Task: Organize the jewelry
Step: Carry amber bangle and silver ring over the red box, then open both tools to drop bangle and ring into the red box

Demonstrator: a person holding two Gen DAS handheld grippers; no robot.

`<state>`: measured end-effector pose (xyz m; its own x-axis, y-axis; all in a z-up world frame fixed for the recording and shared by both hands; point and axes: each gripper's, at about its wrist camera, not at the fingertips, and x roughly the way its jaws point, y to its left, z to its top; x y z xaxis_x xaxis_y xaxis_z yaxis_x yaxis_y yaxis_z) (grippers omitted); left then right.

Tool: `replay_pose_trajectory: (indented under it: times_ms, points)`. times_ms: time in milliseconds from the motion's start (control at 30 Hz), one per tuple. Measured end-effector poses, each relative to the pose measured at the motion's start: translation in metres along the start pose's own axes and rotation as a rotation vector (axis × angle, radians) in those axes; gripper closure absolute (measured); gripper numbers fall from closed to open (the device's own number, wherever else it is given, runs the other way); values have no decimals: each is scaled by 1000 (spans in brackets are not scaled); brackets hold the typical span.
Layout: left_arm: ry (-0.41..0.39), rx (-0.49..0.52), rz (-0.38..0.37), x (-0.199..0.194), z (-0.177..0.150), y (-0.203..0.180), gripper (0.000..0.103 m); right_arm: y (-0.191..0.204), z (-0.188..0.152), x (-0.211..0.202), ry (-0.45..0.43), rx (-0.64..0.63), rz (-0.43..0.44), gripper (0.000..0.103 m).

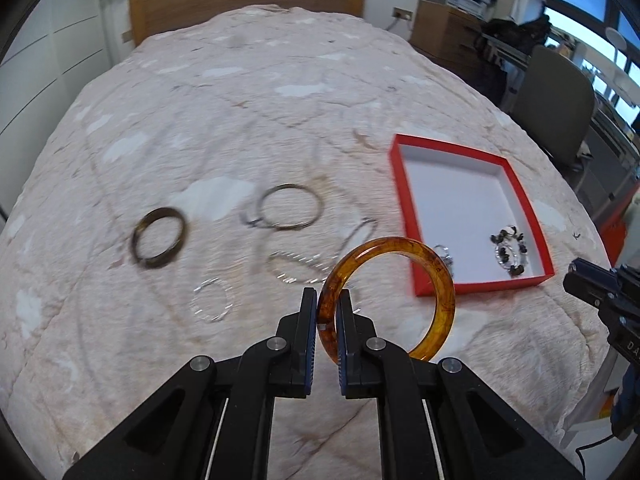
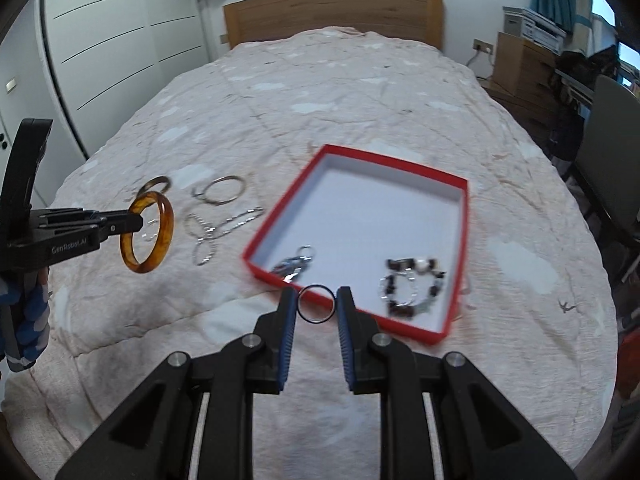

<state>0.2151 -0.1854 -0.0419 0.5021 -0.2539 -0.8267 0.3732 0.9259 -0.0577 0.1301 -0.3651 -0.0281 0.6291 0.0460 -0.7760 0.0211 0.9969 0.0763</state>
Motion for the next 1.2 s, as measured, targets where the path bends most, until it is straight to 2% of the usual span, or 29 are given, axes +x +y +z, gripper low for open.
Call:
replay_pose_trajectory:
  times_ms: [133, 400, 567, 867, 1200]
  points:
    - [20, 32, -25, 30, 19, -31, 94, -31, 4, 15, 9, 26, -22, 84]
    - [39, 94, -77, 80, 49, -79, 94, -69, 20, 56, 32, 58, -31, 84]
    - [35, 158, -56, 104, 62, -101, 94, -82, 28, 84, 51, 51, -30, 84]
    - [67, 186, -31, 144, 72, -110, 94, -98, 39, 126, 94, 8, -41, 84]
    - [72, 211, 5, 151, 64, -120, 91, -95, 35, 143, 130, -57, -61, 83]
